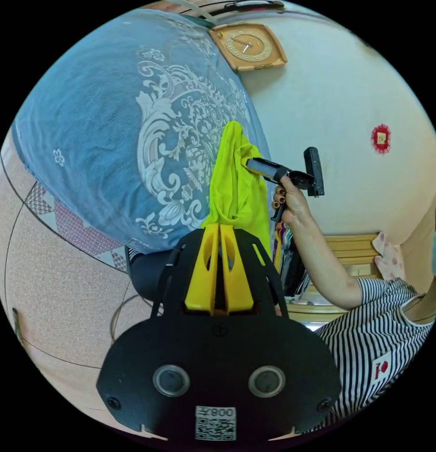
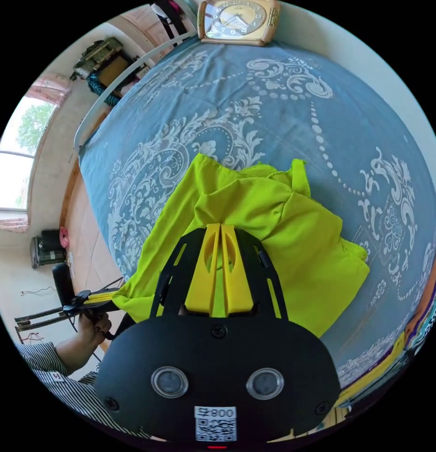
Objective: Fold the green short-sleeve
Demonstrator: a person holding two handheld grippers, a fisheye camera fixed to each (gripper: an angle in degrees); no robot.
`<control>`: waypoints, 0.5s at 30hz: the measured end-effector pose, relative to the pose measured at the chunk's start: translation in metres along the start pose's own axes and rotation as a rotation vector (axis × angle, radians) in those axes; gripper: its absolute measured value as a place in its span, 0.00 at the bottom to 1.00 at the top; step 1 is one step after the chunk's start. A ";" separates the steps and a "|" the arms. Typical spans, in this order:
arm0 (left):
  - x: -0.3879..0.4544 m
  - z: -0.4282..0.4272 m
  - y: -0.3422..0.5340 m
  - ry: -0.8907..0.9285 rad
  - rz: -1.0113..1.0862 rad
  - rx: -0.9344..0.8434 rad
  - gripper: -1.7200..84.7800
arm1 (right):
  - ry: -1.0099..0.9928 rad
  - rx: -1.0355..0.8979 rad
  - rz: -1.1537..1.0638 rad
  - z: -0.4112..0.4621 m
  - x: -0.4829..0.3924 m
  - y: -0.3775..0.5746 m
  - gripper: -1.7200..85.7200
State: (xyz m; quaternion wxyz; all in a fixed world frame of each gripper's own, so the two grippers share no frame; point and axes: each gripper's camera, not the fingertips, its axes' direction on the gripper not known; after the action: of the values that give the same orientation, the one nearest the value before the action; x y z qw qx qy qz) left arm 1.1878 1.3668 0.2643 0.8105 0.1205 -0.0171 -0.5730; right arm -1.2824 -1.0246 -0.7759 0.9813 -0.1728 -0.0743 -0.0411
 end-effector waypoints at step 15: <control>0.061 0.032 -0.009 -0.089 0.098 -0.068 0.02 | 0.068 -0.035 -0.082 -0.048 -0.022 0.034 0.02</control>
State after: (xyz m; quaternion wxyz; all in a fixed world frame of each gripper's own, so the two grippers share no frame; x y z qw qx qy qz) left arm 1.1949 1.3016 0.2868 0.8396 0.0663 -0.0396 -0.5377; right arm -1.2942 -1.0085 -0.8357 0.9776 -0.1851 -0.0475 -0.0884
